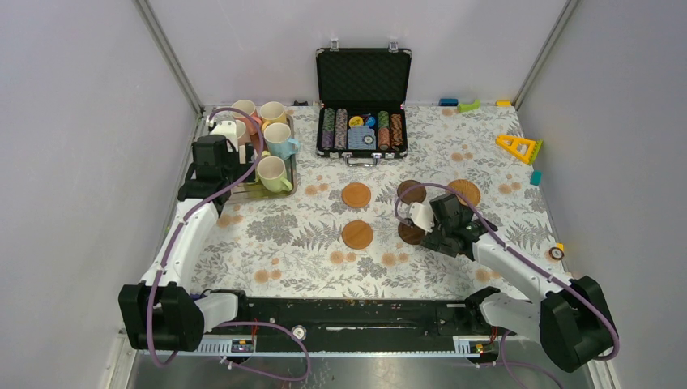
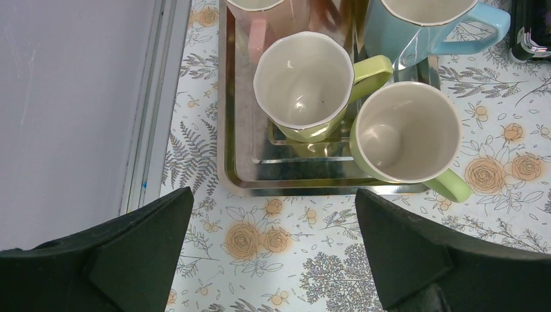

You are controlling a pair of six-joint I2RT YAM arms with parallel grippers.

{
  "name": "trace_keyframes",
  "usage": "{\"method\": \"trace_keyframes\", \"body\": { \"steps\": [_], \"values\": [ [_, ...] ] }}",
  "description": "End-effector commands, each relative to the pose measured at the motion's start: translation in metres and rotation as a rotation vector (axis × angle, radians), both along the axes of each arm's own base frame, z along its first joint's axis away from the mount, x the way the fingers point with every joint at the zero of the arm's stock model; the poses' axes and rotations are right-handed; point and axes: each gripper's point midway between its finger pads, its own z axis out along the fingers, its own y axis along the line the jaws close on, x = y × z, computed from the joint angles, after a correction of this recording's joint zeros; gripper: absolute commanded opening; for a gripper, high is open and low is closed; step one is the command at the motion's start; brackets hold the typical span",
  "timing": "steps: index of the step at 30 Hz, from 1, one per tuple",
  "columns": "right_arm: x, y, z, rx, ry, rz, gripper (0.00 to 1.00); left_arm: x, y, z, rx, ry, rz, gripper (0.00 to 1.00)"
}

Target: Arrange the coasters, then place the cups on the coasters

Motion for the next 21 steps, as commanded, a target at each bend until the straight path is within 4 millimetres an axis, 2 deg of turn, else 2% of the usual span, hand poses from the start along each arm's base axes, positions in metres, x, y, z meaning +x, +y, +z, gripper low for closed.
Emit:
{"method": "trace_keyframes", "body": {
  "steps": [1, 8, 13, 21],
  "values": [
    [0.015, -0.005, 0.008, -0.003, -0.075, -0.053, 1.0, 0.01, 0.002, 0.025, -0.003, -0.072, 0.009, 0.99],
    [0.018, -0.015, 0.004, -0.059, -0.098, -0.059, 1.0, 0.008, 0.001, 0.026, -0.007, -0.074, 0.007, 0.99],
    [0.018, -0.031, -0.004, -0.122, -0.093, -0.074, 1.0, 0.008, 0.001, 0.026, -0.011, -0.073, 0.007, 0.99],
    [0.023, -0.043, -0.02, -0.144, -0.066, -0.096, 1.0, 0.008, 0.0, 0.024, -0.016, -0.068, 0.005, 0.99]
  ]
}}
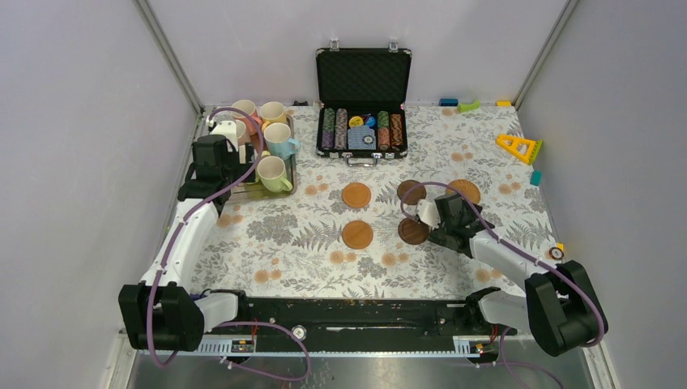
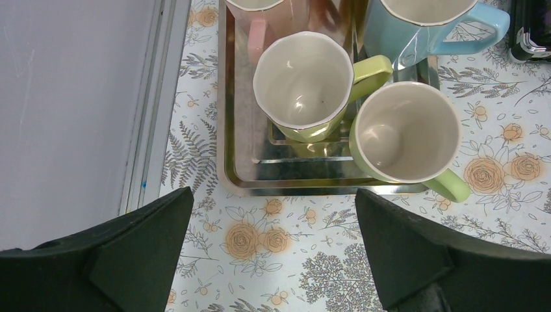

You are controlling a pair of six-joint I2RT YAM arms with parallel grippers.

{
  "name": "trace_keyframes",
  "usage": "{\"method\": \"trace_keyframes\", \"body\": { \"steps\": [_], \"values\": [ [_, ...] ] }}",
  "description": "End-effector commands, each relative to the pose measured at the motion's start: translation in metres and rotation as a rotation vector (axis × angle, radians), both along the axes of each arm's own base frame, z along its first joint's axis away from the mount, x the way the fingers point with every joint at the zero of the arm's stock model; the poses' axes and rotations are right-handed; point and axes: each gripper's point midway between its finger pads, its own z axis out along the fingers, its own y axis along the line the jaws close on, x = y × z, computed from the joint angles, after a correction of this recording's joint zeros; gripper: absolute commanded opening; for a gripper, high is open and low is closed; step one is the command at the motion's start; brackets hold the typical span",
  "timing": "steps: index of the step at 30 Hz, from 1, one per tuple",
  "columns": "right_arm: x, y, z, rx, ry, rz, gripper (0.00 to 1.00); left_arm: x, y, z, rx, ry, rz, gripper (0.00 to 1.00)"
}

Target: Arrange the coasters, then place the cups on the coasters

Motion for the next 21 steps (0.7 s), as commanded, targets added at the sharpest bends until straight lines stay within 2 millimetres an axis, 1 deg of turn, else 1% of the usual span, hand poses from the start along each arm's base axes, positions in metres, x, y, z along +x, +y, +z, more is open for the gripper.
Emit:
{"method": "trace_keyframes", "body": {
  "steps": [1, 4, 6, 8, 9, 11, 13, 15, 17, 19, 21],
  "values": [
    [0.007, -0.008, -0.006, -0.034, -0.005, -0.007, 1.0, 0.008, 0.0, 0.024, -0.014, -0.068, 0.005, 0.99],
    [0.009, -0.011, -0.009, -0.048, 0.004, -0.015, 1.0, 0.008, 0.0, 0.024, -0.013, -0.067, 0.006, 0.99],
    [0.011, -0.011, -0.008, -0.045, 0.0, -0.013, 1.0, 0.008, 0.001, 0.024, -0.013, -0.067, 0.007, 0.99],
    [0.012, -0.008, -0.001, -0.028, -0.01, -0.011, 1.0, 0.008, 0.0, 0.025, -0.013, -0.068, 0.006, 0.99],
    [0.014, -0.006, 0.006, -0.011, -0.018, -0.014, 1.0, 0.009, 0.0, 0.025, -0.015, -0.069, 0.006, 0.99],
    [0.018, 0.002, 0.027, 0.051, -0.056, -0.022, 1.0, 0.011, -0.001, 0.026, -0.02, -0.07, 0.0, 0.99],
    [0.025, 0.012, 0.058, 0.139, -0.121, -0.036, 1.0, 0.014, -0.003, 0.031, -0.027, -0.074, -0.008, 0.99],
    [0.031, 0.026, 0.094, 0.255, -0.193, -0.038, 1.0, 0.02, -0.007, 0.037, -0.039, -0.075, -0.025, 0.99],
    [0.032, 0.045, 0.122, 0.398, -0.23, -0.033, 1.0, 0.026, -0.014, 0.041, -0.058, -0.072, -0.054, 0.99],
    [0.032, 0.07, 0.142, 0.55, -0.232, 0.005, 1.0, 0.032, -0.017, 0.043, -0.074, -0.064, -0.062, 0.99],
    [0.034, 0.099, 0.158, 0.683, -0.204, 0.043, 1.0, 0.036, -0.02, 0.043, -0.089, -0.05, -0.066, 0.99]
  ]
}}
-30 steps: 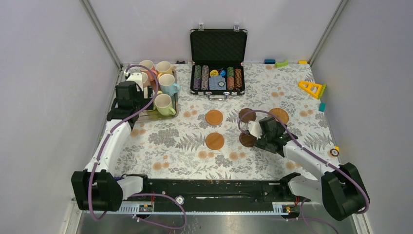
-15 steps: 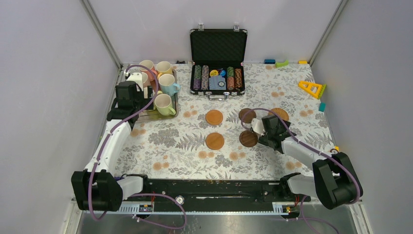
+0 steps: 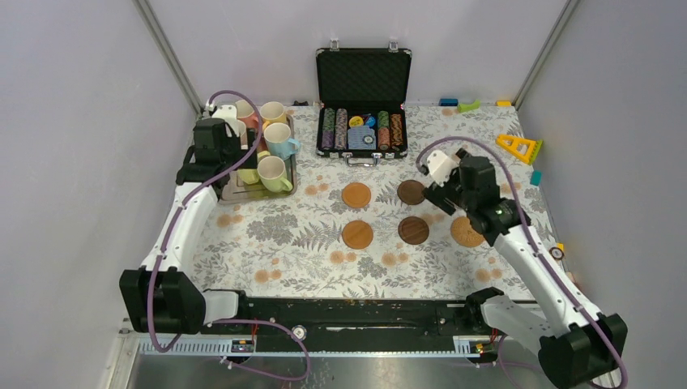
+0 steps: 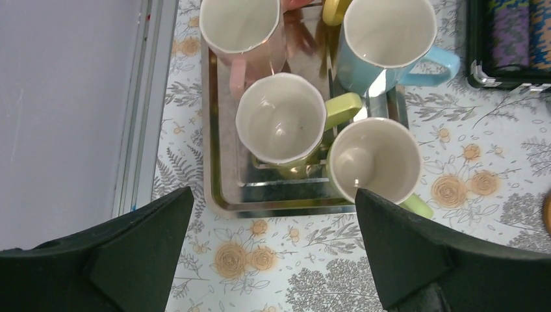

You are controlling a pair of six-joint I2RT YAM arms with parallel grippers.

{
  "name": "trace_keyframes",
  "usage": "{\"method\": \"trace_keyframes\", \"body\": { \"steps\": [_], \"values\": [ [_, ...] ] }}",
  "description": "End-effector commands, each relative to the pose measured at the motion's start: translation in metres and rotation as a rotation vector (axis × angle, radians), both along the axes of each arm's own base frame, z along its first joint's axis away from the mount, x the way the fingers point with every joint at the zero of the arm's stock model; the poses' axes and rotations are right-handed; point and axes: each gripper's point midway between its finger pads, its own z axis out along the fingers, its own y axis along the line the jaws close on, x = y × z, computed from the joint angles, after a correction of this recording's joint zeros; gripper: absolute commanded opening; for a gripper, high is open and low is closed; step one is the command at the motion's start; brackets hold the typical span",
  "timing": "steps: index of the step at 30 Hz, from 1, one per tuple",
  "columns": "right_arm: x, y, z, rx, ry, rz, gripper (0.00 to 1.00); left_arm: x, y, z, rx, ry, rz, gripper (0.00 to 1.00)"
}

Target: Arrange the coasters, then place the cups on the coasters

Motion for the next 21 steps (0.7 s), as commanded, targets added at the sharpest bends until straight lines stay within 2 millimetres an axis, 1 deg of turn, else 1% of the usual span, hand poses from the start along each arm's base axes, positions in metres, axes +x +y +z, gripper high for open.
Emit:
{"method": "trace_keyframes", "body": {
  "steps": [1, 2, 3, 5, 7, 10, 12, 15, 16, 18, 20, 21],
  "values": [
    [-0.005, 0.07, 0.034, 0.352, 0.062, 0.126, 1.0, 0.017, -0.011, 0.021, -0.06, -0.04, -0.028, 0.99],
    [0.002, 0.086, 0.038, 0.384, 0.078, 0.138, 1.0, 0.018, -0.011, 0.019, -0.063, -0.043, -0.029, 0.99],
    [0.007, 0.101, 0.048, 0.414, 0.069, 0.157, 1.0, 0.02, -0.013, 0.021, -0.068, -0.062, -0.036, 0.99],
    [0.026, 0.141, 0.064, 0.47, 0.064, 0.199, 1.0, 0.023, -0.015, 0.015, -0.075, -0.066, -0.049, 0.99],
    [0.038, 0.187, 0.075, 0.534, 0.076, 0.251, 1.0, 0.023, -0.016, 0.013, -0.106, -0.045, -0.074, 0.99],
    [0.053, 0.257, 0.083, 0.609, 0.14, 0.325, 1.0, 0.019, -0.01, 0.015, -0.224, -0.032, -0.101, 0.99],
    [0.066, 0.301, 0.077, 0.631, 0.206, 0.329, 1.0, 0.013, 0.006, 0.016, -0.276, -0.042, -0.081, 0.99],
    [0.09, 0.351, 0.065, 0.713, 0.32, 0.266, 1.0, 0.0, 0.034, 0.011, -0.328, -0.071, -0.048, 0.99],
    [0.095, 0.367, 0.066, 0.753, 0.353, 0.259, 0.99, -0.005, 0.042, 0.009, -0.331, -0.079, -0.039, 0.99],
    [0.101, 0.394, 0.061, 0.804, 0.41, 0.257, 0.98, -0.016, 0.055, 0.002, -0.299, -0.079, -0.011, 0.99],
    [0.103, 0.416, 0.054, 0.796, 0.402, 0.306, 0.97, -0.024, 0.063, -0.006, -0.244, -0.073, 0.008, 0.99],
    [0.101, 0.426, 0.048, 0.779, 0.398, 0.332, 0.98, -0.027, 0.066, -0.01, -0.224, -0.072, 0.015, 0.99]
  ]
}}
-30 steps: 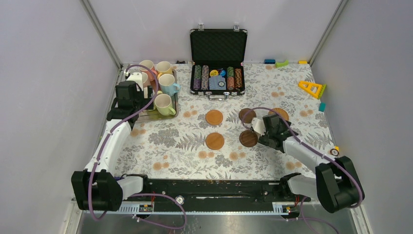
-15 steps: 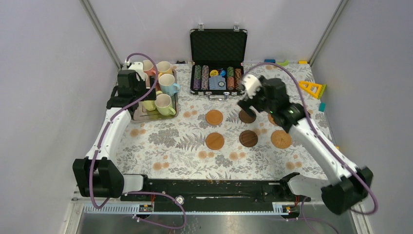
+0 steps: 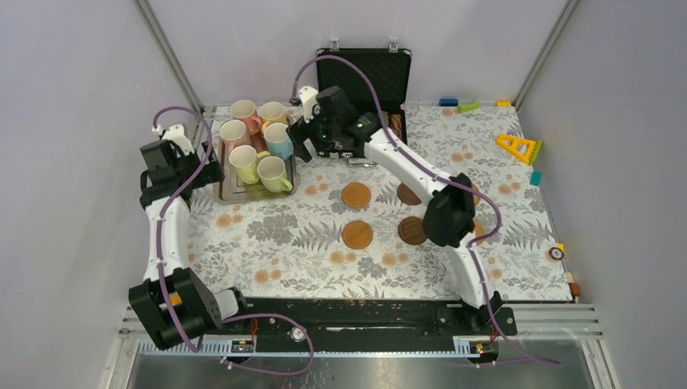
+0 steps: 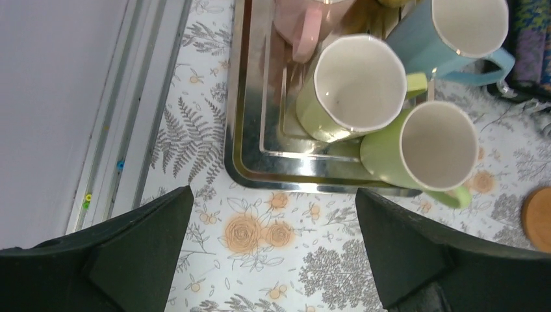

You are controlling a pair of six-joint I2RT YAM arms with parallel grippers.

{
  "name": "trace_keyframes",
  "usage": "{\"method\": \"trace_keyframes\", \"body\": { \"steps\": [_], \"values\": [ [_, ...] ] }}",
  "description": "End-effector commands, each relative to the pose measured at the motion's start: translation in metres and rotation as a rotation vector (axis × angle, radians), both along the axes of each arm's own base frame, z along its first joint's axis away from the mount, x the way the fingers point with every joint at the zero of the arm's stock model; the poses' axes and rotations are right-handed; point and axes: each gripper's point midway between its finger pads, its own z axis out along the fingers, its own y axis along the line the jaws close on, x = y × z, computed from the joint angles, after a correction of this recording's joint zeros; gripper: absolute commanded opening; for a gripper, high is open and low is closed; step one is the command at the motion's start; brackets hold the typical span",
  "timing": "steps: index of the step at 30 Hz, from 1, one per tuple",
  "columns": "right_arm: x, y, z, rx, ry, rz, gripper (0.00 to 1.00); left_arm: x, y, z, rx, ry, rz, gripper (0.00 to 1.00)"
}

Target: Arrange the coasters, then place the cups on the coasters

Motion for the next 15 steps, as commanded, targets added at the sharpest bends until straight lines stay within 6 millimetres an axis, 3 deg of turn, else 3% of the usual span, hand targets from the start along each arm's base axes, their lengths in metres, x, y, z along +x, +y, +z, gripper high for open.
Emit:
{"method": "trace_keyframes", "body": {
  "steps": [1, 6, 11, 15],
  "values": [
    [-0.02, 0.04, -0.006, 0.037, 0.069, 0.066, 0.98, -0.007, -0.004, 0.007, 0.07, -0.073, -0.053, 0.99],
    [-0.011, 0.061, -0.047, -0.007, 0.072, 0.061, 0.98, -0.011, 0.0, 0.0, 0.09, -0.08, -0.027, 0.99],
    [-0.033, 0.071, -0.078, -0.019, 0.161, 0.119, 0.97, -0.01, 0.001, -0.006, 0.087, -0.072, -0.025, 0.99],
    [-0.037, 0.077, -0.095, -0.047, 0.174, 0.132, 0.97, -0.007, 0.001, -0.012, 0.07, -0.055, -0.028, 0.99]
  ]
}}
